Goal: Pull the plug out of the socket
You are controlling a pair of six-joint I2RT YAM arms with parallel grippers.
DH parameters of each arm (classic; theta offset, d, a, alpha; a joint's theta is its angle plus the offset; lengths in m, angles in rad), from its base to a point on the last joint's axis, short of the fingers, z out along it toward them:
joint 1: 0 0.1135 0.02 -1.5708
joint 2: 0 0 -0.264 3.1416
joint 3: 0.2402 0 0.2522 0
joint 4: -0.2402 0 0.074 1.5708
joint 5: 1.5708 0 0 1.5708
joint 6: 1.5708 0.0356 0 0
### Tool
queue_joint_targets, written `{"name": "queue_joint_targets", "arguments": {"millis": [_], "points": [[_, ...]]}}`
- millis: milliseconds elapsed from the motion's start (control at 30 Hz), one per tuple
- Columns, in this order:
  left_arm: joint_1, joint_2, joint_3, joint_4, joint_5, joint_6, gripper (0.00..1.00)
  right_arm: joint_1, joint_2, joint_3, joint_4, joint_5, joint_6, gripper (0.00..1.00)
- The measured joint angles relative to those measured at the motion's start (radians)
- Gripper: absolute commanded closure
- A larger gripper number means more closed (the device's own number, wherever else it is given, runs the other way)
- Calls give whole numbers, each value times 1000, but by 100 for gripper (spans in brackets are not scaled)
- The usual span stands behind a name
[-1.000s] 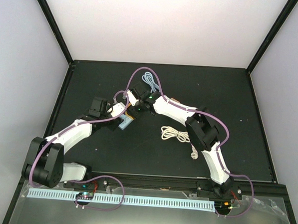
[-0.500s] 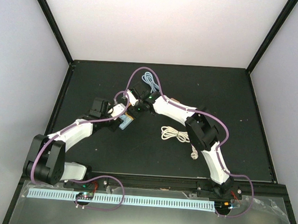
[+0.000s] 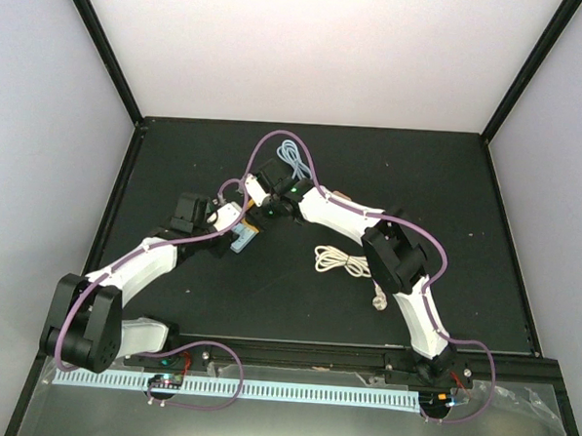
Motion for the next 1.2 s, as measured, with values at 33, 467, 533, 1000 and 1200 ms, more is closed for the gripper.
{"name": "queue_joint_targets", "arguments": {"millis": [33, 467, 533, 1000, 1200], "points": [[2, 0, 0, -2, 0, -2, 98, 1, 0, -2, 3, 0, -3, 99], [26, 10, 25, -51, 26, -26, 98, 11, -2, -11, 19, 17, -11, 99], [28, -23, 2, -44, 20, -16, 98, 14, -2, -11, 24, 5, -11, 99], [62, -29, 9, -75, 56, -11, 98, 21, 0, -11, 37, -5, -9, 99], [63, -17, 42, -101, 100, -21, 98, 21, 6, -13, 42, 21, -26, 99]]}}
